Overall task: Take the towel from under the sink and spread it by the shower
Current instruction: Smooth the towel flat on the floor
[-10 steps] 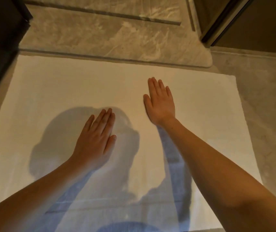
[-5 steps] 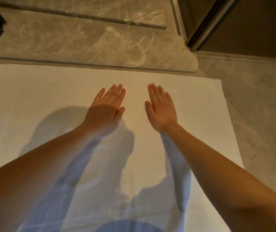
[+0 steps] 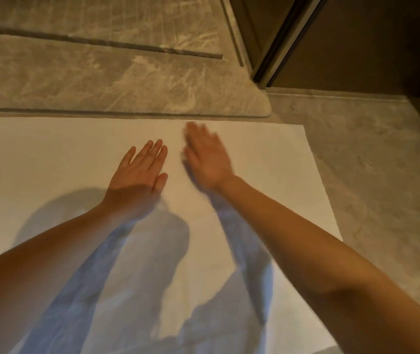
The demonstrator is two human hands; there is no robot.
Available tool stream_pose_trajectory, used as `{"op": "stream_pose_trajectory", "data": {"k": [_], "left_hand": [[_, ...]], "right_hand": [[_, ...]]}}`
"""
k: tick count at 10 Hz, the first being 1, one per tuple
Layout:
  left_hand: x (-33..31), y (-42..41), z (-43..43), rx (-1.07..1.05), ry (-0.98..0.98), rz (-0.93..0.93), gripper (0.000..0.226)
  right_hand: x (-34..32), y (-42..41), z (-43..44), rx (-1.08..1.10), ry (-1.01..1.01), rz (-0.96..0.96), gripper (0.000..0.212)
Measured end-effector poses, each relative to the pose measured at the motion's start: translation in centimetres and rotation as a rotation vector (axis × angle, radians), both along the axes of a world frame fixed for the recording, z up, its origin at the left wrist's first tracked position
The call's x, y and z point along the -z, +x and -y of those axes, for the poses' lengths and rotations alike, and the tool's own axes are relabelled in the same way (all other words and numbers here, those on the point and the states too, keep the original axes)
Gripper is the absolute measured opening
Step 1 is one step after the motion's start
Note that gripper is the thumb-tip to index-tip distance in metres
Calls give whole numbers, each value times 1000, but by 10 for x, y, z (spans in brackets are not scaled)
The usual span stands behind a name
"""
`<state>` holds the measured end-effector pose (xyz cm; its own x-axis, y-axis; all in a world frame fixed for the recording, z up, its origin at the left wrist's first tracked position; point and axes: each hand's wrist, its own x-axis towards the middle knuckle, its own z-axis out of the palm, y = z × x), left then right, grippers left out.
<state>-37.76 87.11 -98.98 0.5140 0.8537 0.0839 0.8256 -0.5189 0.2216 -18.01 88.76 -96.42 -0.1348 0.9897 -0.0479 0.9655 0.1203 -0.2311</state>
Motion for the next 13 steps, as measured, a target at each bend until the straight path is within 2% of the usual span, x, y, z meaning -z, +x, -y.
{"op": "stream_pose_trajectory", "data": {"k": [1, 2, 4, 5, 7, 8, 9, 10, 11, 12, 13], "left_hand": [[1, 1, -2, 2, 18, -7, 61], [2, 1, -1, 9, 30, 15, 61], [3, 0, -1, 19, 49, 47, 58], [3, 1, -1, 25, 41, 60, 58], [2, 0, -2, 18, 16, -3, 61], [2, 2, -2, -5, -4, -22, 64], [1, 3, -3, -23, -24, -59, 65], [0, 3, -3, -13, -17, -49, 67], [2, 2, -3, -4, -23, -71, 64], [3, 0, -5, 0, -20, -70, 64], [5, 0, -4, -1, -25, -84, 65]], "right_hand": [[12, -33, -12, -98, -62, 5, 55], [16, 9, -10, -73, -33, 29, 56], [17, 144, 14, 231, -25, 72, 56], [15, 167, 18, 287, -45, 63, 58], [11, 166, 20, 268, -38, 75, 56], [0, 139, 21, 380, -30, 62, 56], [-3, 48, 34, 343, 96, -61, 56], [8, -47, 56, 84, 49, -102, 57], [20, -50, 73, 46, 15, -72, 55], [23, 10, 92, 111, 27, -9, 57], [22, 90, 125, 307, 22, 19, 59]]}}
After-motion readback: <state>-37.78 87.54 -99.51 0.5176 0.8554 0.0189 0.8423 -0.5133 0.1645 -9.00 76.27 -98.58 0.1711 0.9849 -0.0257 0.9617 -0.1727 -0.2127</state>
